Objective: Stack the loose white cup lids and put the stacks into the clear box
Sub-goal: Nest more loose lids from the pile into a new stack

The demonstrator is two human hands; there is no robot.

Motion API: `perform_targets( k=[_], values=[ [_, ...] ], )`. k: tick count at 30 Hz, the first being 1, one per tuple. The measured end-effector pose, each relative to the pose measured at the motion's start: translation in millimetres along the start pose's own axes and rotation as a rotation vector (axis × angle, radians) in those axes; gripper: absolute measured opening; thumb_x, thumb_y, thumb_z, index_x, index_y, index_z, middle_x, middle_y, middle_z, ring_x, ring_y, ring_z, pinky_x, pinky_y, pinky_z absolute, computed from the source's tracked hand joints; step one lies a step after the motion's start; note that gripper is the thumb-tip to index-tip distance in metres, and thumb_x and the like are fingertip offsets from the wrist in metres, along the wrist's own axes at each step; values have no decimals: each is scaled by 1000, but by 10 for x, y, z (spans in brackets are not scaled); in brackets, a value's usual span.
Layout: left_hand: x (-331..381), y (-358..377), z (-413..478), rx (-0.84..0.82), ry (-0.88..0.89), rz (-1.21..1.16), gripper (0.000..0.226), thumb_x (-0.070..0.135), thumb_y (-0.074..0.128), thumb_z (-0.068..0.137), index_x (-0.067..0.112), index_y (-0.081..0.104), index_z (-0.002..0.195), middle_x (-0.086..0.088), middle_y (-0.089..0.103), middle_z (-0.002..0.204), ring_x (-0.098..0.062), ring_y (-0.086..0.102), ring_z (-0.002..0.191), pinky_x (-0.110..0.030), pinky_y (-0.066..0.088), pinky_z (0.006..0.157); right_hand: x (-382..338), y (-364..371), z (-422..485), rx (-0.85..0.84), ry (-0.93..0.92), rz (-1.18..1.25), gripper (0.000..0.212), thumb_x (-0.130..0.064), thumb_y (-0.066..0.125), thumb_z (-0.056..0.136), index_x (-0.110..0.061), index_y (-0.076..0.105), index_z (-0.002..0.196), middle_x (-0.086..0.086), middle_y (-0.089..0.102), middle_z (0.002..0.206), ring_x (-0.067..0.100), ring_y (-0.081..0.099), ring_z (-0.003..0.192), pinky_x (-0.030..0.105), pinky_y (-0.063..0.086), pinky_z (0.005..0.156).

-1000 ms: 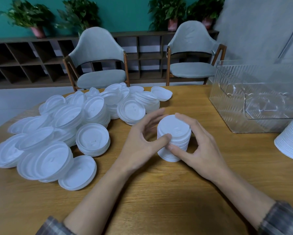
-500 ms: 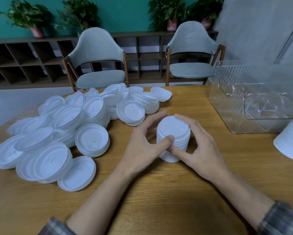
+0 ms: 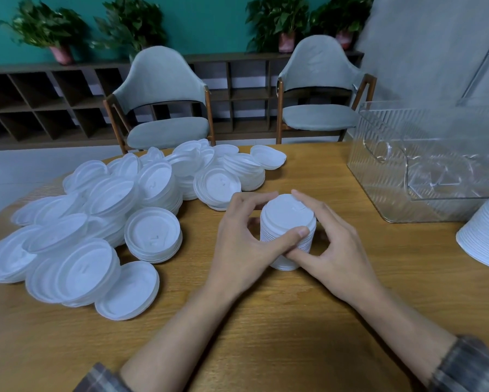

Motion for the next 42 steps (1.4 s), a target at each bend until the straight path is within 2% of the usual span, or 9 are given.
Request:
perform_targets(
  k=[5,8,12,16,20,23,32,39,42],
  values=[
    [-56,-3,3,-38,-10,-39,60,50,89,69,28,70,122,14,64,121,-7,62,122,-20,52,95,20,8,-7,-24,46,24,84,-35,89,77,-37,50,151,-26,56,141,-7,50,132,15,43,104],
    [-67,-72,48,-80,1,-33,49,55,68,88,25,71,127,15,66,121,-7,62,122,-15,46,95,17,-3,1,-4,49,33,81,-49,86,76,-39,51,148,-26,56,141,-2,52,133,26,47,107],
    [-308,-275,159,52,110,409,35,26,68,98,19,68,132,7,60,139,-9,53,133,-24,40,111,32,-34,15,31,85,38,81,-59,81,74,-42,50,147,-27,54,143,-2,49,136,36,48,110],
    [-539,-355,207,27,-14,631,48,14,68,94,18,62,142,-2,51,152,-20,43,144,-35,37,117,50,-40,14,22,105,38,82,-62,79,73,-45,48,147,-29,52,144,-3,46,138,38,47,113],
    [-521,-354,196,25,-13,726,46,11,69,90,17,65,136,-5,68,125,-29,60,119,-47,51,96,59,-49,17,13,113,46,82,-63,79,72,-47,47,146,-29,51,145,-2,47,138,40,47,113],
    [-523,-367,200,41,-16,753,42,10,69,88,18,68,129,-1,72,109,-28,63,104,-49,53,87,58,-49,18,10,114,52,82,-63,79,73,-47,47,146,-28,52,144,0,48,137,41,47,112],
    [-554,-376,189,52,-54,749,26,41,84,84,25,70,100,12,64,94,-15,63,93,-43,45,87,73,-42,22,1,114,54,81,-63,80,73,-49,46,145,-28,52,144,0,49,137,41,48,111],
    [-482,-358,168,69,-66,753,12,29,77,86,22,68,85,10,58,83,-18,62,80,-44,44,88,59,-47,21,-1,118,51,81,-62,80,73,-49,46,145,-30,52,142,-3,47,136,38,48,111],
    [-379,-321,143,106,-24,723,11,23,73,83,21,63,80,8,56,78,-17,58,72,-40,44,81,54,-44,24,6,119,63,80,-61,81,72,-48,47,144,-30,54,141,-3,49,134,38,48,111]
  ],
)
Point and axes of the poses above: each hand's wrist, its own z-axis towards the middle knuckle, its own y-axis out of the palm, x = y × z, the point moved 4 cm from there along z, towards the middle knuckle
